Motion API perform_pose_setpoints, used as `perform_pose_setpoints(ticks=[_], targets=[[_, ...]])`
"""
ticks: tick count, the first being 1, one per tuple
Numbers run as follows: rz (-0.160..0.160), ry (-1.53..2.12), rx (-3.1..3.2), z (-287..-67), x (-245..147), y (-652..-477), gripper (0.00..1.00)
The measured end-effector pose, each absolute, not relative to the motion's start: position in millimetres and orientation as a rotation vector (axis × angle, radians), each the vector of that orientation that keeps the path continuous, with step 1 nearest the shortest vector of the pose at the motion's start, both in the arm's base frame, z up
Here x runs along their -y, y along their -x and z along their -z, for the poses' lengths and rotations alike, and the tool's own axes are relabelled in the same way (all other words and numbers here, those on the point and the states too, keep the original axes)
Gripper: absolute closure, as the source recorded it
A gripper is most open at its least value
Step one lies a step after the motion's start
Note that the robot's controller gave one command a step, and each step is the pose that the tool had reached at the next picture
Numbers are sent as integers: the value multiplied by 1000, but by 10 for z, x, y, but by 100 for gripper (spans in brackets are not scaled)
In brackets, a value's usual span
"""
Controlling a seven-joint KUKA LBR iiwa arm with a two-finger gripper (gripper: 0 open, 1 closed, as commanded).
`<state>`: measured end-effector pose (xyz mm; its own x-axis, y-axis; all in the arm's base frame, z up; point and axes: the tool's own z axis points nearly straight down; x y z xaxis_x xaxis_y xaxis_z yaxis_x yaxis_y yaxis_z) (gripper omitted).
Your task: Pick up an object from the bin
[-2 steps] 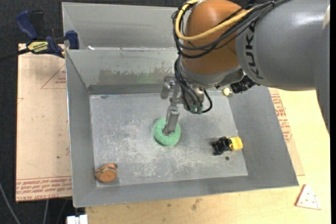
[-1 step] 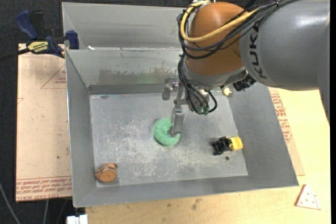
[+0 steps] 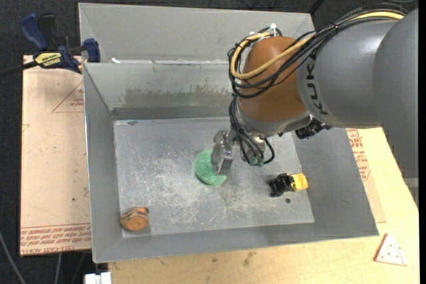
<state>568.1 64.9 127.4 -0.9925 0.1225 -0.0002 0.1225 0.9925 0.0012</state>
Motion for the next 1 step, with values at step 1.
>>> perform_pose_setpoints(ticks=[1], targets=[[-2, -193, -3135, -1275, -649, -5681, 0]])
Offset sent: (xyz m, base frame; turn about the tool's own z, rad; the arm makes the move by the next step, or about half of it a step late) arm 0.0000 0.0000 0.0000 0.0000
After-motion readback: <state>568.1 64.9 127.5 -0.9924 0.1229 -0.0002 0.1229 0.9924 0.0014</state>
